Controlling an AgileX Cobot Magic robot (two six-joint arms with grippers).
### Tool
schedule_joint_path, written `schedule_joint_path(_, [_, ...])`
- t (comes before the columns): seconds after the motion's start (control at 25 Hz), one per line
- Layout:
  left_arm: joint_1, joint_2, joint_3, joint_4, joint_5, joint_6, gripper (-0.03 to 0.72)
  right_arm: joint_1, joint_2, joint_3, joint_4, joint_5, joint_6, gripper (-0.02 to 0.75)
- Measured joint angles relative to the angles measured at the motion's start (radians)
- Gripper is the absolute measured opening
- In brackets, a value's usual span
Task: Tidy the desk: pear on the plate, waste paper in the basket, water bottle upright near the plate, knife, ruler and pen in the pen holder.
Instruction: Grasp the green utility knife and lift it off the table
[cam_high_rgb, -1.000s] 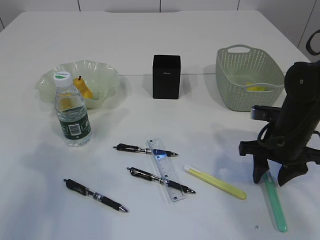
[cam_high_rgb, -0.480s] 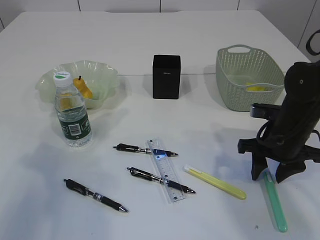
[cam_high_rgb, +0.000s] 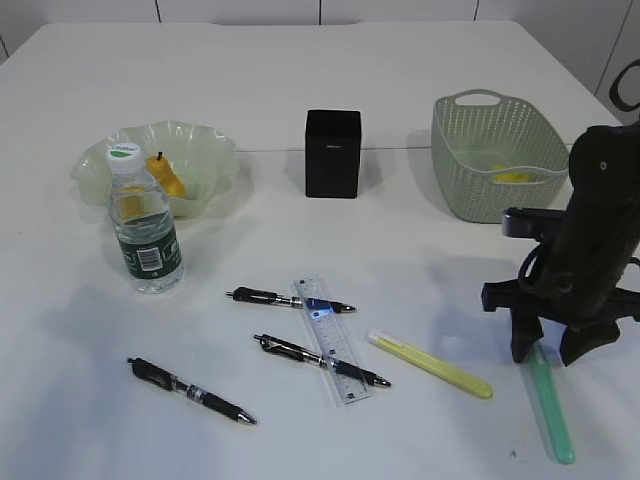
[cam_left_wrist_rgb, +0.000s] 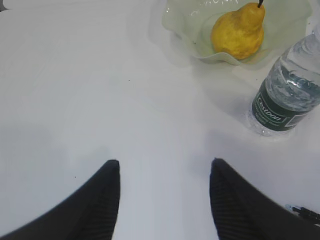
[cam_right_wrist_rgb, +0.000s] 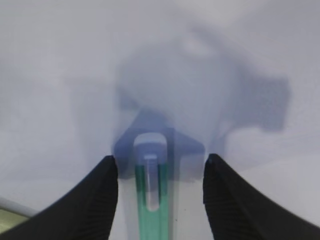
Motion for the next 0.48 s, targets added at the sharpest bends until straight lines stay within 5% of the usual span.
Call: schedule_joint_path(0.48, [0.0,0.0,0.0,0.0,0.0,0.0,0.402,0.0,0.0,0.0,0.003,0.063,0.0,0.407])
